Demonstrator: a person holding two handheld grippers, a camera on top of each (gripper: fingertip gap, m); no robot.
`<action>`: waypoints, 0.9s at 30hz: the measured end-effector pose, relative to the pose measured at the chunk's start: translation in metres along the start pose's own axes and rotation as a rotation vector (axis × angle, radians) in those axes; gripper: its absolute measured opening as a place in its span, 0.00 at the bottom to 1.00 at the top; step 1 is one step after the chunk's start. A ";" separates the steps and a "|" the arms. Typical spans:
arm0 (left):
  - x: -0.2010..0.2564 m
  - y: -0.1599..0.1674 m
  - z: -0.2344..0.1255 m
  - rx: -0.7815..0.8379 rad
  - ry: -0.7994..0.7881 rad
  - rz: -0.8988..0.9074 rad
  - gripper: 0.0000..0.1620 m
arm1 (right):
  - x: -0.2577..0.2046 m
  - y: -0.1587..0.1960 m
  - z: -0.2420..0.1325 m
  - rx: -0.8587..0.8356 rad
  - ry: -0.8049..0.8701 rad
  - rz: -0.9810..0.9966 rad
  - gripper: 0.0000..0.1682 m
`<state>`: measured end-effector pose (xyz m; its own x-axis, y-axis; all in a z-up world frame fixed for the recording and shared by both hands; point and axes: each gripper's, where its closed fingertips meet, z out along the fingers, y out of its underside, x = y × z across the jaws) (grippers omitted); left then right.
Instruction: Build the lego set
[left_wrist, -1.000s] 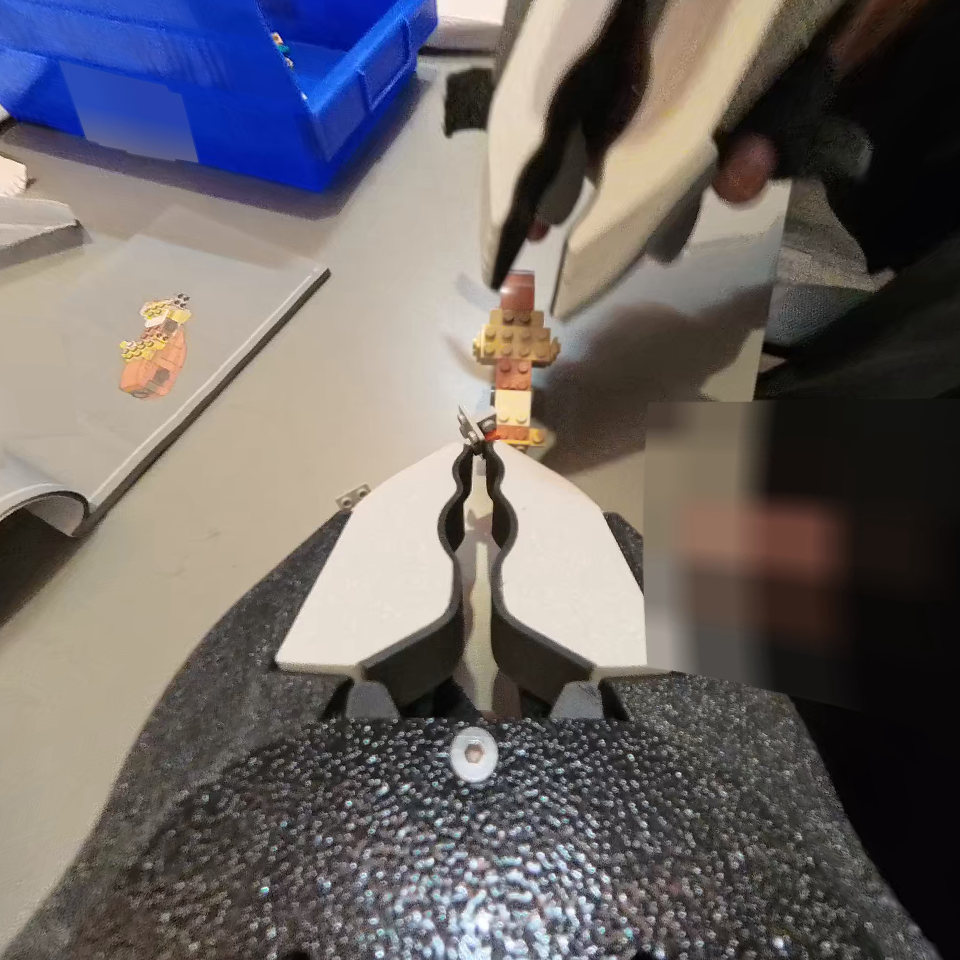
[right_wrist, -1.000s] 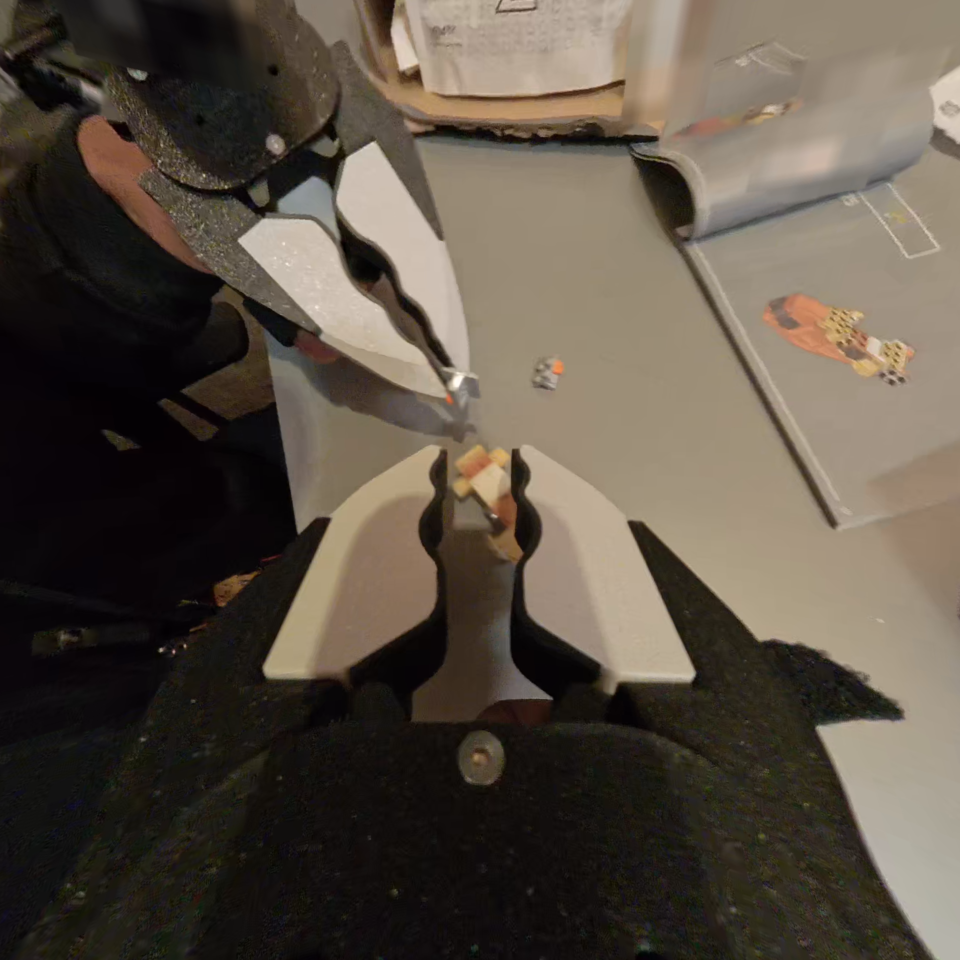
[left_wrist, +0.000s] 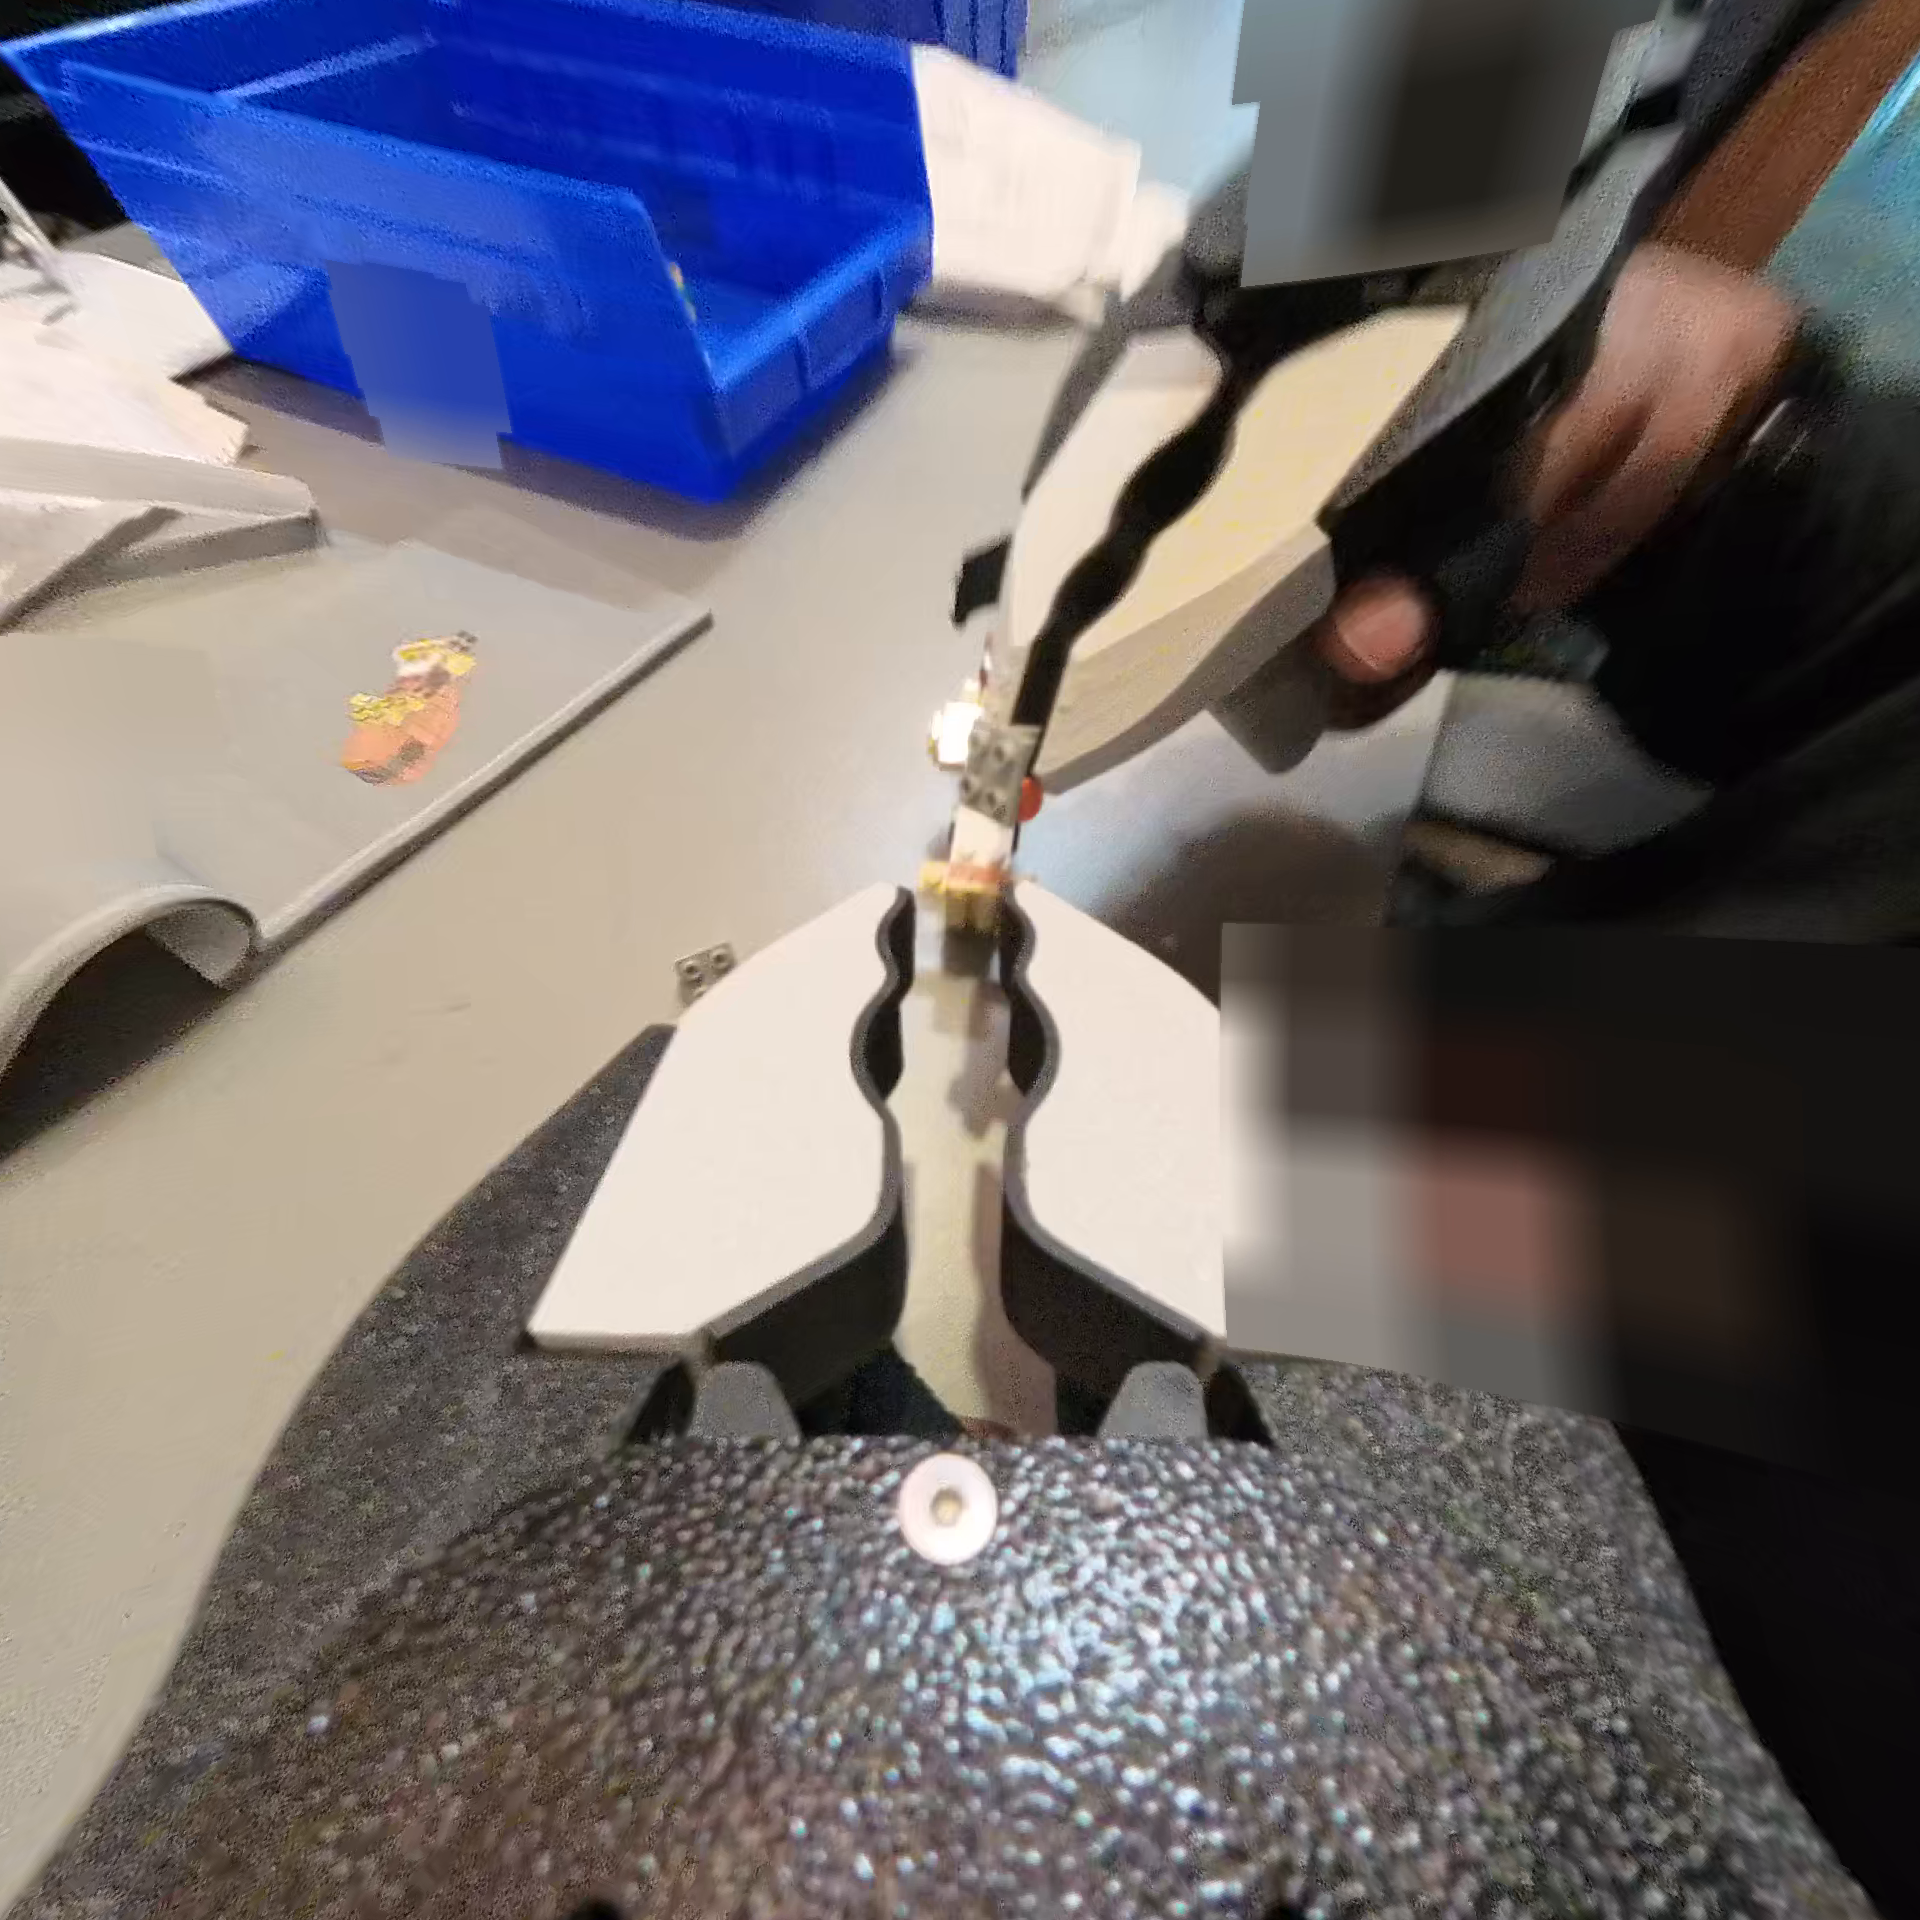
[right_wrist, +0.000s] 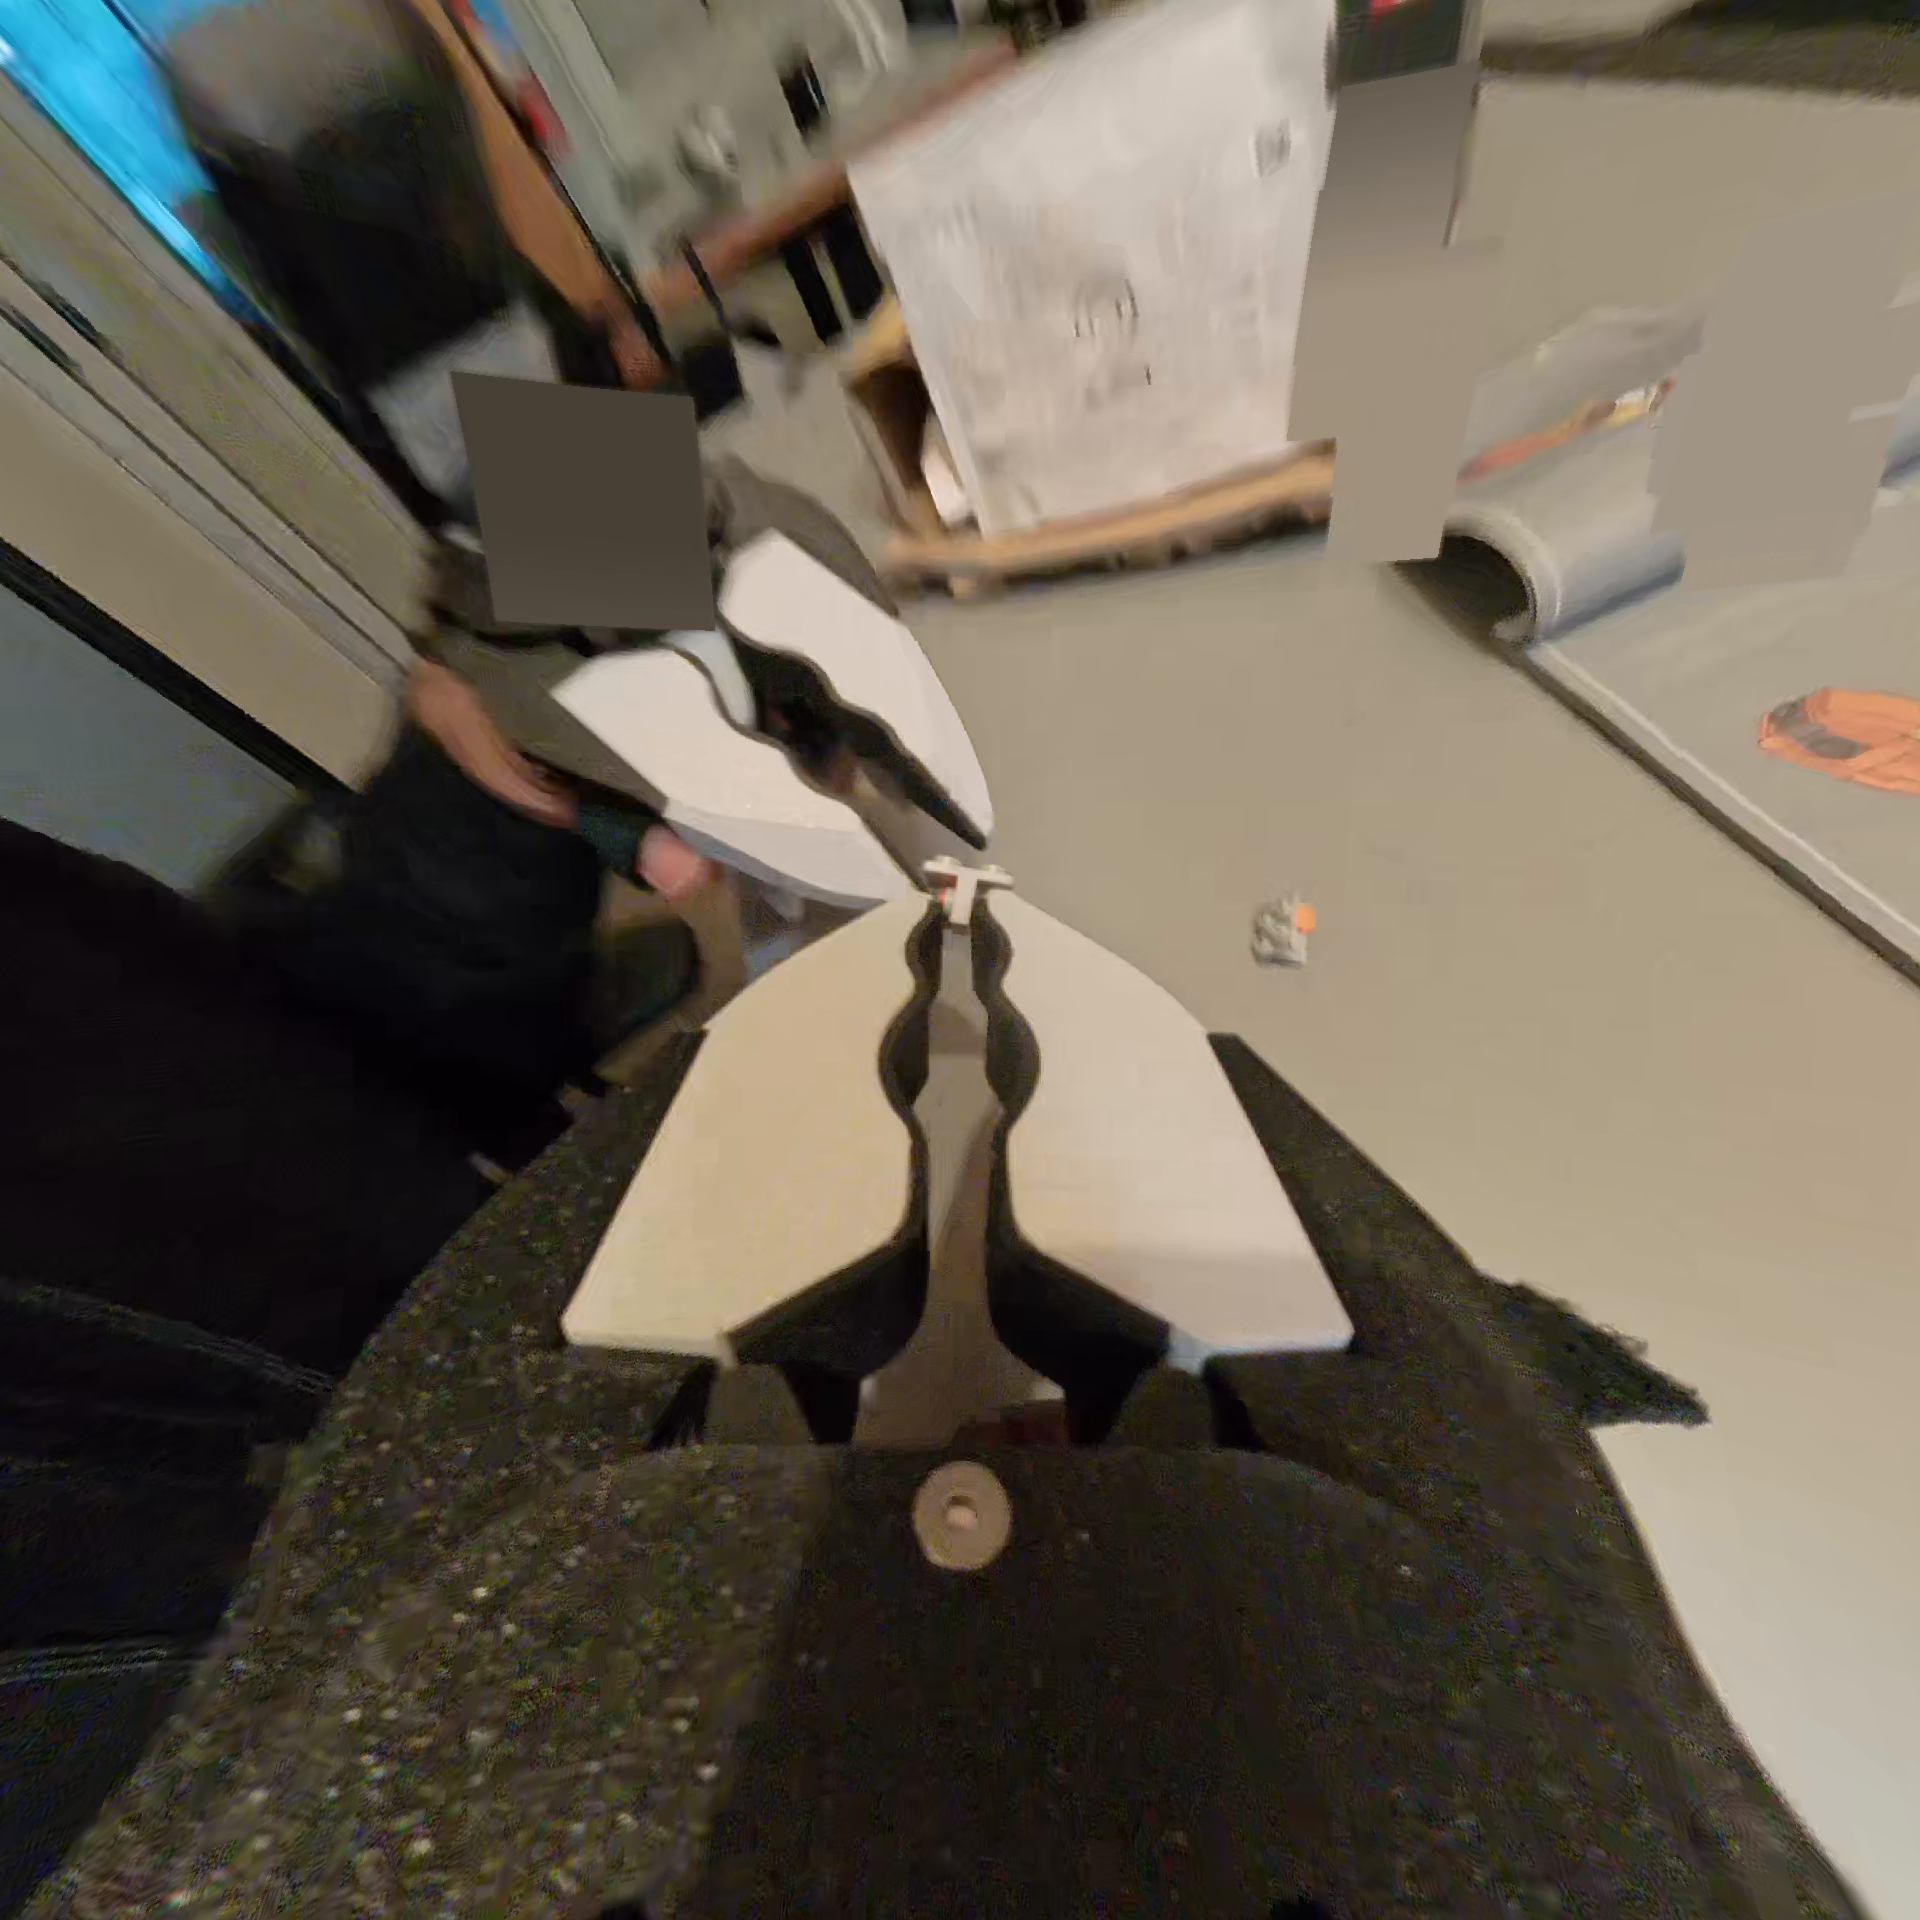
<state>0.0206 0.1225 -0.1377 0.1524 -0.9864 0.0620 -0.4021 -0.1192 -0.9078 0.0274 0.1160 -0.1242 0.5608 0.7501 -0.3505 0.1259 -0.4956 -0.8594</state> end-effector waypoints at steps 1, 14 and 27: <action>-0.001 -0.007 -0.004 0.081 0.035 -0.088 0.10 | -0.003 -0.009 -0.005 0.080 -0.051 0.039 0.03; 0.008 -0.057 -0.008 0.607 0.458 -0.706 0.09 | -0.012 -0.038 -0.016 0.403 -0.273 0.274 0.03; 0.005 -0.052 -0.001 0.613 0.480 -0.792 0.09 | -0.004 -0.038 -0.013 0.430 -0.228 0.234 0.03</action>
<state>0.0412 0.1237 -0.0892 -0.2500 -0.6135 0.7491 0.1887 -0.7897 -0.5837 0.0314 0.1259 -0.0855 0.3358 0.7412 -0.5813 -0.3542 -0.4725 -0.8070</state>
